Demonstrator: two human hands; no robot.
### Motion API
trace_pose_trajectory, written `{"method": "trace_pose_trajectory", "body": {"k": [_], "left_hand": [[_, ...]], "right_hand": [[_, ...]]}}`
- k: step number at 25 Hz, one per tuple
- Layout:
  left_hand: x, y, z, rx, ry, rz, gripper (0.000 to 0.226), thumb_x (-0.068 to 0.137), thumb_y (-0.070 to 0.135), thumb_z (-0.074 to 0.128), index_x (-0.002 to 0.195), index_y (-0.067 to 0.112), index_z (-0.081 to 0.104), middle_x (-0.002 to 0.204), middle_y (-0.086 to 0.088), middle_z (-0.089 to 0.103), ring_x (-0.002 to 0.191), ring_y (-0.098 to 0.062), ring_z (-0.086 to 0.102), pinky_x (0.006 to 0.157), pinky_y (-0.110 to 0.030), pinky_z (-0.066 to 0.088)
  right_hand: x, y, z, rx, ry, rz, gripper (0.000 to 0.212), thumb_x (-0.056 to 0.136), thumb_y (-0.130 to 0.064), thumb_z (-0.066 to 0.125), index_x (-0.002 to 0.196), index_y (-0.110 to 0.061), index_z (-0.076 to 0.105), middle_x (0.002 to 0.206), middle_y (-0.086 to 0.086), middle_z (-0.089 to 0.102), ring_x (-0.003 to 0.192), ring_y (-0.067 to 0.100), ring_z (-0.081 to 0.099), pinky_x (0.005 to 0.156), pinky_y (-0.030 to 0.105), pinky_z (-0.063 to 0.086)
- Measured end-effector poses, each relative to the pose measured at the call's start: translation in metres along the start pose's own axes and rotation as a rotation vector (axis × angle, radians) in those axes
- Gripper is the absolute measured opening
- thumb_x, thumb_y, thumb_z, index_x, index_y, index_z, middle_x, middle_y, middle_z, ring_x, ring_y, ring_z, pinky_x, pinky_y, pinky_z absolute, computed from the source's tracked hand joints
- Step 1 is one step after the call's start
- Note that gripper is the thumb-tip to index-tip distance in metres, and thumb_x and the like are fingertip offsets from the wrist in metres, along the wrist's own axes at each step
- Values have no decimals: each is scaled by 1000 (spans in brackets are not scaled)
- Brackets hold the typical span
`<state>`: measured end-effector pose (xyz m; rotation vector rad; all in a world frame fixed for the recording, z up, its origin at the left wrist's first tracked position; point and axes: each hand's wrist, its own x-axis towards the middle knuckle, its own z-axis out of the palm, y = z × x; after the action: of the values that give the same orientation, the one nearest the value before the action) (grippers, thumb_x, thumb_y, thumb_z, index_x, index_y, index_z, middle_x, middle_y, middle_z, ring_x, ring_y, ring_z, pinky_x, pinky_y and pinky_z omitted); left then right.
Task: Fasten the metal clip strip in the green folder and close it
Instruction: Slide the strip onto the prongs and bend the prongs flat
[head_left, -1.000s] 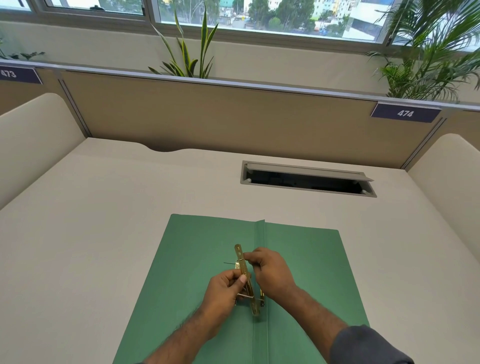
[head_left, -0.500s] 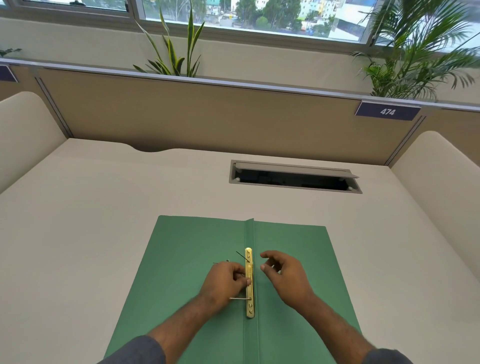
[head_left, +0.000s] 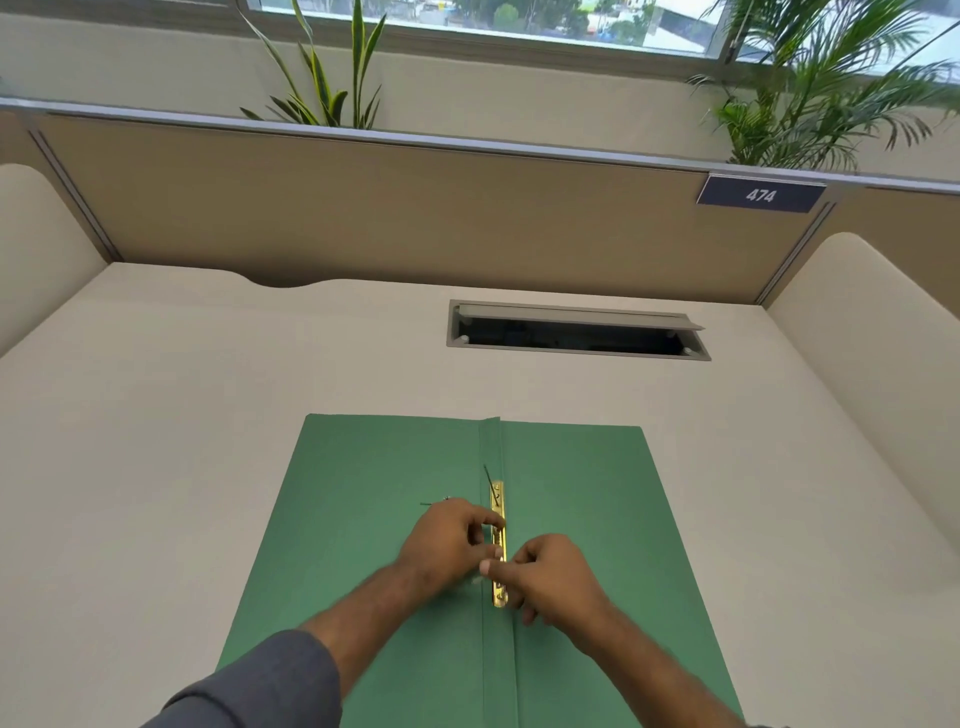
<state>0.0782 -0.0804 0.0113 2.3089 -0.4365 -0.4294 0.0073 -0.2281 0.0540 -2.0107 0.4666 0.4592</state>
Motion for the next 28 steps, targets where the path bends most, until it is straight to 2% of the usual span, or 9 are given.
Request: {"method": "trace_pose_trajectory", "body": {"k": [4, 7, 12, 15, 17, 22, 25, 27, 28], "left_hand": [[-1, 4, 4, 83, 0, 15, 32, 82, 32, 73, 113, 26, 73, 87, 2, 63, 86, -16, 64, 73, -24, 44], [-2, 5, 8, 125, 13, 28, 31, 87, 32, 68, 117, 24, 71, 98, -3, 67, 91, -19, 63, 73, -23, 38], [-9, 4, 14, 228, 11, 84, 36, 92, 36, 60, 126, 25, 65, 97, -2, 58, 93, -21, 59, 73, -25, 37], [-9, 5, 12, 224, -46, 52, 47, 86, 45, 66, 129, 26, 62, 91, 4, 49, 89, -16, 55, 75, -27, 40], [-8, 6, 11, 244, -81, 38, 56, 81, 49, 71, 131, 27, 60, 93, 5, 48, 92, -17, 55, 77, -29, 42], [-7, 7, 12, 248, -69, 25, 61, 76, 48, 76, 131, 26, 60, 94, 5, 47, 91, -16, 53, 77, -28, 41], [-6, 6, 12, 259, -85, 28, 61, 76, 48, 75, 131, 27, 60, 95, 4, 49, 98, -19, 57, 77, -27, 40], [-6, 6, 12, 266, -84, 32, 60, 77, 47, 75, 131, 28, 59, 93, 4, 47, 92, -17, 54, 75, -27, 39], [-6, 5, 12, 269, -83, 36, 60, 77, 47, 75, 132, 28, 59, 93, 5, 47, 90, -15, 52, 75, -26, 38]], "right_hand": [[-6, -4, 4, -94, -36, 39, 3, 66, -6, 65, 65, -2, 66, 53, 11, 64, 38, 17, 56, 38, 18, 38], [-8, 2, -1, -124, 54, 31, 18, 71, 5, 57, 64, -10, 64, 55, 9, 62, 41, 16, 56, 40, 22, 44], [-15, 17, 6, -286, 87, -77, 25, 79, 1, 55, 74, -17, 72, 62, -3, 61, 54, 13, 52, 56, 21, 41], [-19, 21, 18, -435, 94, -162, 30, 85, -4, 52, 98, -13, 77, 90, 5, 76, 72, 18, 63, 63, 21, 40], [-21, 21, 21, -490, 91, -183, 30, 88, -6, 50, 103, -14, 75, 99, 8, 75, 85, 22, 67, 70, 24, 45], [-26, 24, 28, -462, 119, -163, 25, 86, -11, 52, 98, -9, 73, 92, 11, 74, 78, 24, 65, 70, 30, 50], [-29, 25, 33, -372, 152, -132, 17, 79, -8, 53, 75, -5, 69, 64, 6, 61, 58, 22, 48, 56, 29, 40], [-31, 25, 39, -393, 140, -146, 20, 82, -9, 51, 66, -8, 64, 61, 4, 54, 55, 18, 42, 54, 29, 35], [-30, 25, 41, -432, 130, -165, 21, 85, -11, 51, 71, -8, 67, 66, 6, 60, 58, 18, 44, 57, 29, 36]]}}
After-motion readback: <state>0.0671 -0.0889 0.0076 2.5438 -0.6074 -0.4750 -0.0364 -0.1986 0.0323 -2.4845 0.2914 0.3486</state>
